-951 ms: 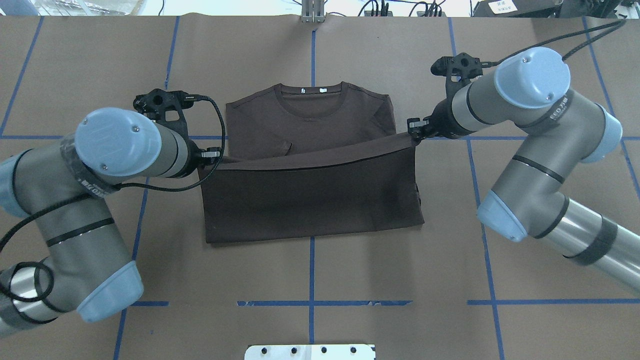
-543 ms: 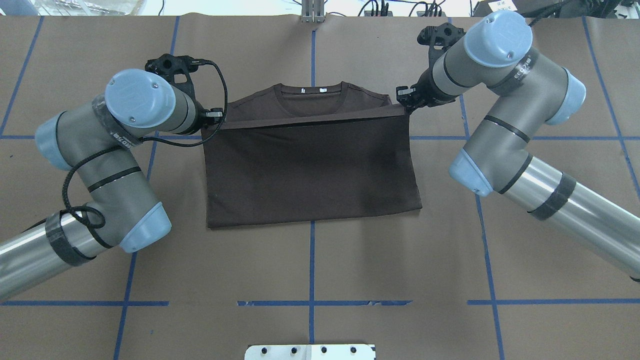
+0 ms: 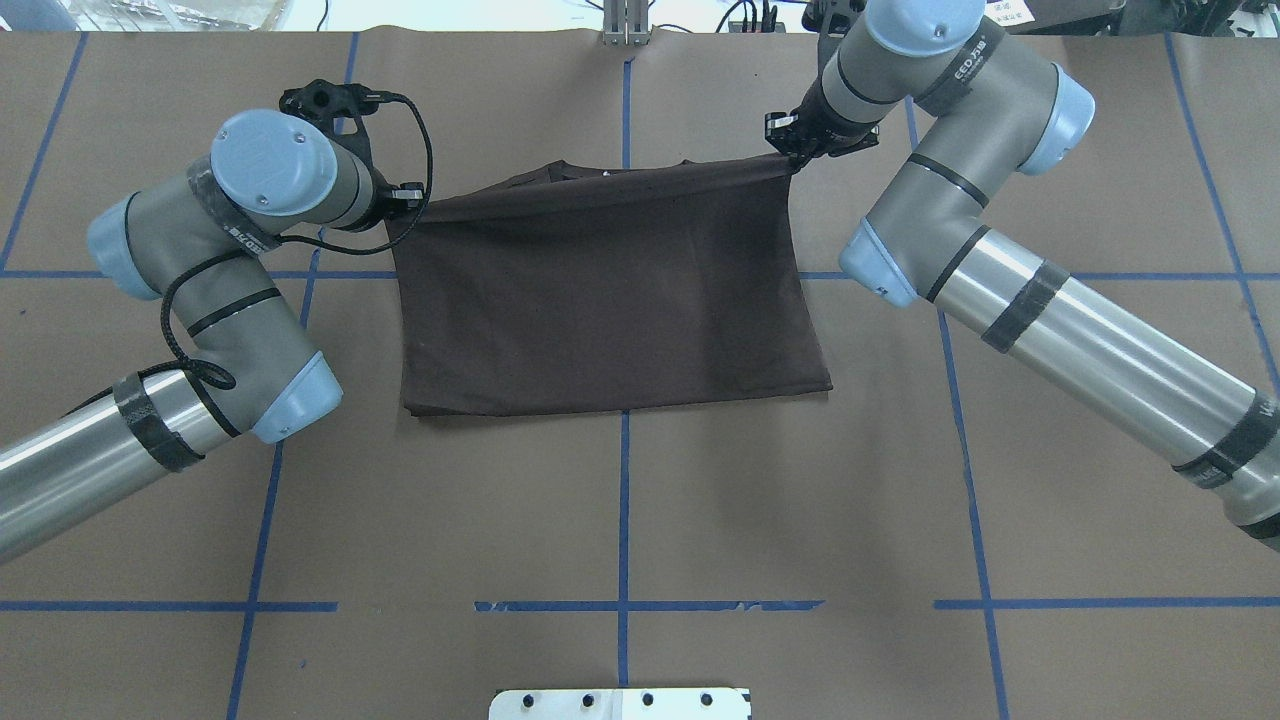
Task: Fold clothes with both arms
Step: 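Lift the hem with both grippers and fold it toward the collar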
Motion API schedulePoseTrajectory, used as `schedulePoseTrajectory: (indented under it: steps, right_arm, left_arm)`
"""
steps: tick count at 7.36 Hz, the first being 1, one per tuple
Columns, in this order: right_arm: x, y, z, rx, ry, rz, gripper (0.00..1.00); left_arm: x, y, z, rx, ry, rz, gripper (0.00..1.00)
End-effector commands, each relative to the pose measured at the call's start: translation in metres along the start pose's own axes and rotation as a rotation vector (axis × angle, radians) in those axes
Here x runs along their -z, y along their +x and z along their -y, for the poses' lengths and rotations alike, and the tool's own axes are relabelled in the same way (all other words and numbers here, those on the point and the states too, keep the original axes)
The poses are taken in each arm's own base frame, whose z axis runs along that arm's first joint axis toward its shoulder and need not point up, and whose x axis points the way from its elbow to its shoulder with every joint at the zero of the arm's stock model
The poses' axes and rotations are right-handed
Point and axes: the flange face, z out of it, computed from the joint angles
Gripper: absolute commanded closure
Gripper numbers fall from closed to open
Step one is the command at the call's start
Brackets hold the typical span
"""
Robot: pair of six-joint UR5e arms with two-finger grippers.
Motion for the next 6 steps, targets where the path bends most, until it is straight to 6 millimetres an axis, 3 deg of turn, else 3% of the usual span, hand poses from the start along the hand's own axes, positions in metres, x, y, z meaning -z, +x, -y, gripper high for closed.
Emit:
schedulePoseTrajectory:
  steps: [1,3,4,5,6]
  right_arm:
    - [-0.005,-0.002,0.009,-0.001,0.011,0.008,1.0]
    - [0.002,-0.009,0.009,-0.002,0.017,0.028,1.0]
    - [0.004,-0.008,0.007,0.0,0.018,0.032,1.0]
    - [0.003,-0.006,0.006,-0.001,0.014,0.032,0.9]
    - [0.002,-0.006,0.005,0.003,0.013,0.032,0.01]
  left_arm:
    - [-0.002,0.021,0.01,-0.004,0.008,-0.016,1.0]
    - [-0.003,0.029,0.014,0.003,0.009,-0.017,1.0]
    - [-0.003,0.029,0.014,0.005,0.01,-0.018,0.93]
    - [-0.003,0.029,0.014,0.005,0.01,-0.02,0.33]
    - [0.002,0.034,0.017,0.0,0.013,-0.028,0.0]
